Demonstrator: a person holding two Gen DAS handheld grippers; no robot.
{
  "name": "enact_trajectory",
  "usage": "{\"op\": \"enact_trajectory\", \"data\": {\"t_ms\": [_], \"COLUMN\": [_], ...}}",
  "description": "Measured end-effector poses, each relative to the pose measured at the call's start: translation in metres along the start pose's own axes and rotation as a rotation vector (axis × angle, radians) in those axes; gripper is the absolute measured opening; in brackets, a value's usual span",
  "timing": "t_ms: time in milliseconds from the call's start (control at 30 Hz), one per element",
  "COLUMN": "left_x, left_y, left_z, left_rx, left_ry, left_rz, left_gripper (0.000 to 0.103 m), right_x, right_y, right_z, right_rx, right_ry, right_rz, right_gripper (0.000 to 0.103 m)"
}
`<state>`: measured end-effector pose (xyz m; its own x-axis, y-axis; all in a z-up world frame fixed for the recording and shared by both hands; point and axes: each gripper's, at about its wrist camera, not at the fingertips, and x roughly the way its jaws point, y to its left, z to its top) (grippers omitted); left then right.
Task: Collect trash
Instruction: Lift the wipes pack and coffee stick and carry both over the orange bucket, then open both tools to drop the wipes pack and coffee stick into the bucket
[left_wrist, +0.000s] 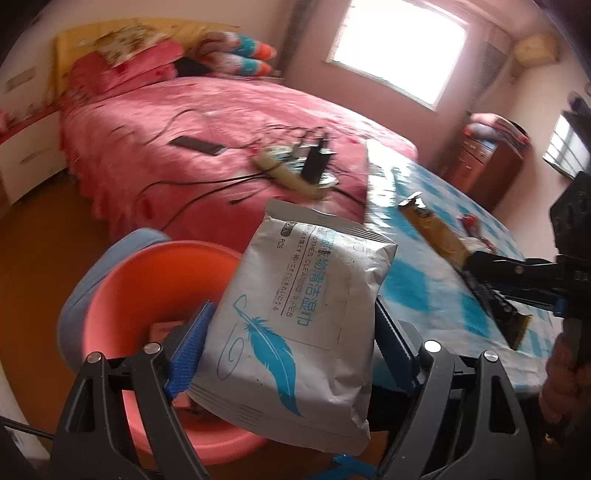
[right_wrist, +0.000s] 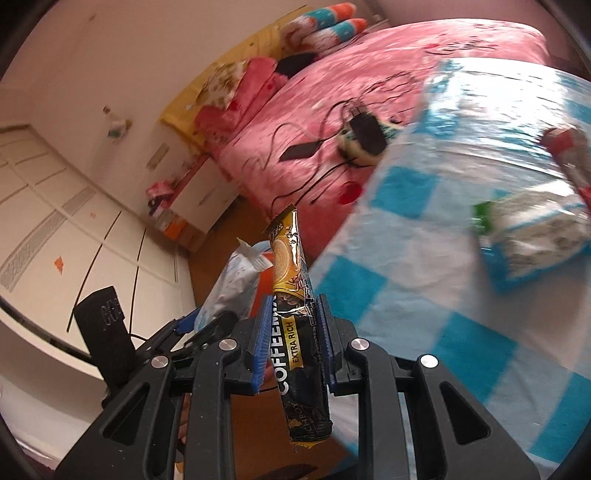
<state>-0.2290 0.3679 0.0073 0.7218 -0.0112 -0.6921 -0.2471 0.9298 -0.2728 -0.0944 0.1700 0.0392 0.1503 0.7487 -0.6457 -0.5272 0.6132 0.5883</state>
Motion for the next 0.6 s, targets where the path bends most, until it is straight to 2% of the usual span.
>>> {"op": "enact_trajectory", "data": {"t_ms": [267,600], "left_x": [-0.001,-0.001], "left_y": [0.060,0.088], "left_z": [-0.010,-0.019], "left_rx": [-0.151,-0.220], "left_ry": [0.000,0.000], "left_rz": [0.104,0.135], "left_gripper": [0.083,0.083], "right_x": [0.048,0.096], "right_y": [0.044,0.065], "right_z": [0.009,0.011], "right_rx": [-0.054,-0.052], "right_ry": [0.066,0.110], "right_rz": [0.056,0.077], "right_gripper": [0.025,0.029]}}
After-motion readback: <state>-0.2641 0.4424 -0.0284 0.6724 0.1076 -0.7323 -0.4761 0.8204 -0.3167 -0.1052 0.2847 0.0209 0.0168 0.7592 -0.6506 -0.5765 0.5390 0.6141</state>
